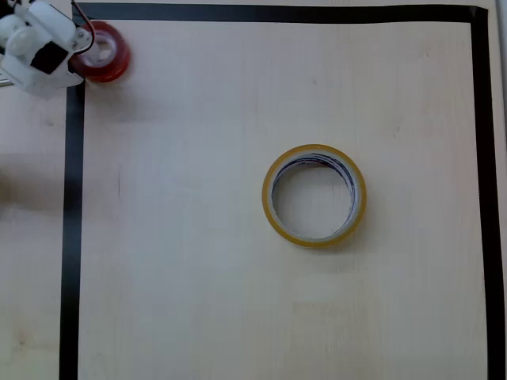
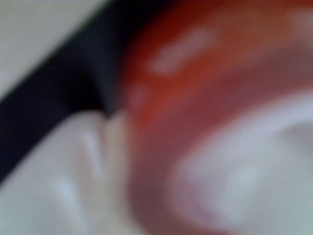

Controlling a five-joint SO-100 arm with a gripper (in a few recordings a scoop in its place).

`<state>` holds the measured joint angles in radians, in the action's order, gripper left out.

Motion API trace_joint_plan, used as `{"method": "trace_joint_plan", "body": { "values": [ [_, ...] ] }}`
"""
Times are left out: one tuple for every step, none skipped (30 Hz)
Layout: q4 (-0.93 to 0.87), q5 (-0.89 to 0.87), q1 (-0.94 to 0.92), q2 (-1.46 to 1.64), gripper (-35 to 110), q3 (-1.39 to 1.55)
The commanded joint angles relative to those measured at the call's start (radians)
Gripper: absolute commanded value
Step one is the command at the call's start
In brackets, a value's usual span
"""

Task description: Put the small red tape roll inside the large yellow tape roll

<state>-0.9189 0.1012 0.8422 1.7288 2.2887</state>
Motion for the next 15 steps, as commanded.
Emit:
{"method": "trace_joint_plan", "body": {
  "values": [
    [-0.032, 0.002, 0.028, -0.020, 0, -0.074],
    [-0.032, 0.002, 0.028, -0.021, 0, -0.074],
    [-0.032, 0.002, 0.028, -0.021, 0, -0.075],
    [-0.035, 0.003, 0.021, -0.021, 0, -0.080],
    [-0.046, 0.005, 0.008, -0.020, 0, -0.094],
    [-0.067, 0.005, -0.012, -0.008, 0, -0.114],
    [-0.087, 0.006, -0.041, 0.025, 0, -0.135],
    [-0.104, 0.018, -0.077, 0.071, 0, -0.158],
    [-0.133, 0.031, -0.115, 0.106, 0, -0.195],
    [-0.161, 0.043, -0.155, 0.137, 0, -0.239],
    [-0.178, 0.051, -0.198, 0.163, 0, -0.281],
    [-0.193, 0.061, -0.244, 0.181, 0, -0.330],
    [-0.209, 0.064, -0.288, 0.189, 0, -0.383],
    [-0.212, 0.069, -0.333, 0.196, 0, -0.434],
    [-0.209, 0.072, -0.377, 0.195, 0, -0.485]
  ]
}}
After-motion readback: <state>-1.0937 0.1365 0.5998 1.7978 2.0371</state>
